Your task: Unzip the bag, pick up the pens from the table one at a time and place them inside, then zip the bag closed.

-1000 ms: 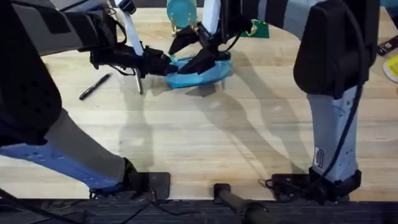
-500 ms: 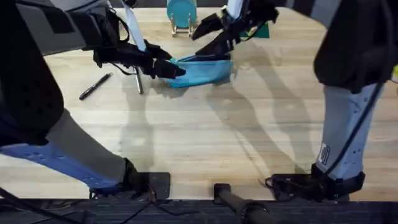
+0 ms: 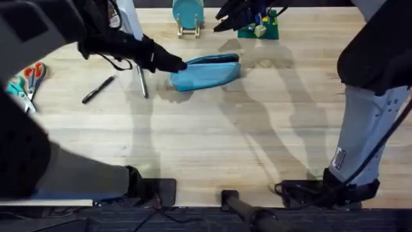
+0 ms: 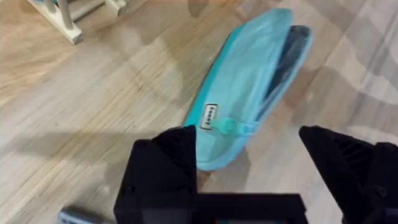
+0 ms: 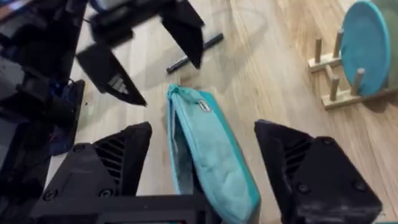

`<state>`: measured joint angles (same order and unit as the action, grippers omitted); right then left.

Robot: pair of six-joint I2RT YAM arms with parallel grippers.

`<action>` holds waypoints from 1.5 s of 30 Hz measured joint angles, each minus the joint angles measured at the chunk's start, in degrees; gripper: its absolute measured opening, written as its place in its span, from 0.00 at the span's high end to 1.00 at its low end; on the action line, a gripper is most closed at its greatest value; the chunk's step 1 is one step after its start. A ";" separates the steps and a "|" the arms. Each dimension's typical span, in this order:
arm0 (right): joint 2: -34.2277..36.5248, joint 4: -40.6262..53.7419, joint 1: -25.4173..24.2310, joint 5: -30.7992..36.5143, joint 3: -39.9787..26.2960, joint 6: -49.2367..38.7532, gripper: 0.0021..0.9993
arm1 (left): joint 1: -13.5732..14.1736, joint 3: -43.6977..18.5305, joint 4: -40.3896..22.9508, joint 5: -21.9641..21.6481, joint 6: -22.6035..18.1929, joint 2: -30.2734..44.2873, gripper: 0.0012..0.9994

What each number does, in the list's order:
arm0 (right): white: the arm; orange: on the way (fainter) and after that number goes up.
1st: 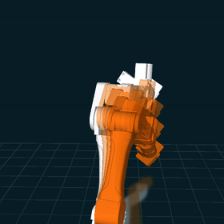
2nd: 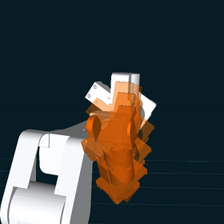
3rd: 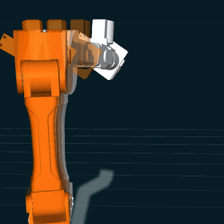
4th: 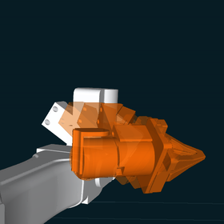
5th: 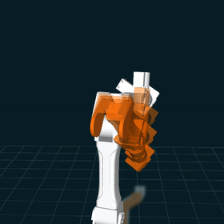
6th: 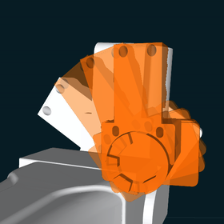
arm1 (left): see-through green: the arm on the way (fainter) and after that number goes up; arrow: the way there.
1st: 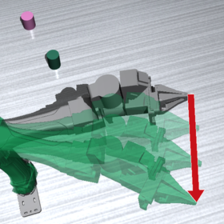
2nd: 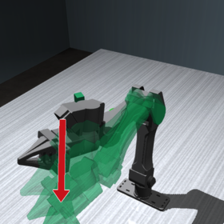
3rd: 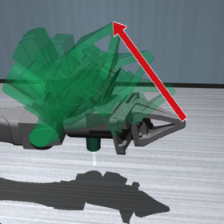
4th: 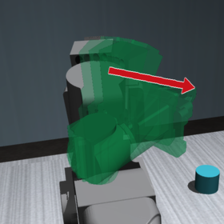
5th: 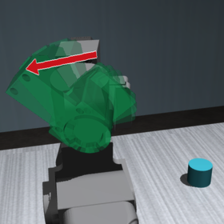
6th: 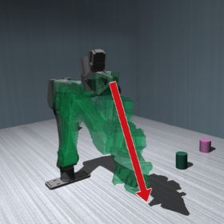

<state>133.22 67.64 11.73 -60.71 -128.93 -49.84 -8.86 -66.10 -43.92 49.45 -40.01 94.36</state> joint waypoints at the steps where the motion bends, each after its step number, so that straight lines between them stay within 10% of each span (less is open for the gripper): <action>1: -0.01 1.59 0.00 0.57 -1.20 0.17 0.00 | 0.00 -0.16 -1.05 -0.39 0.02 -1.44 0.00; 19: -6.61 14.55 -0.33 10.45 -13.31 2.96 0.00 | 0.00 -0.42 -15.53 -11.59 5.66 -16.10 0.00; 45: -32.34 6.47 -0.72 25.28 16.02 5.74 0.01 | 0.00 -0.45 -25.30 -14.84 6.25 -33.33 0.00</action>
<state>100.88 74.11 11.00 -35.43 -112.91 -44.10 -8.86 -66.54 -69.21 34.61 -33.76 61.03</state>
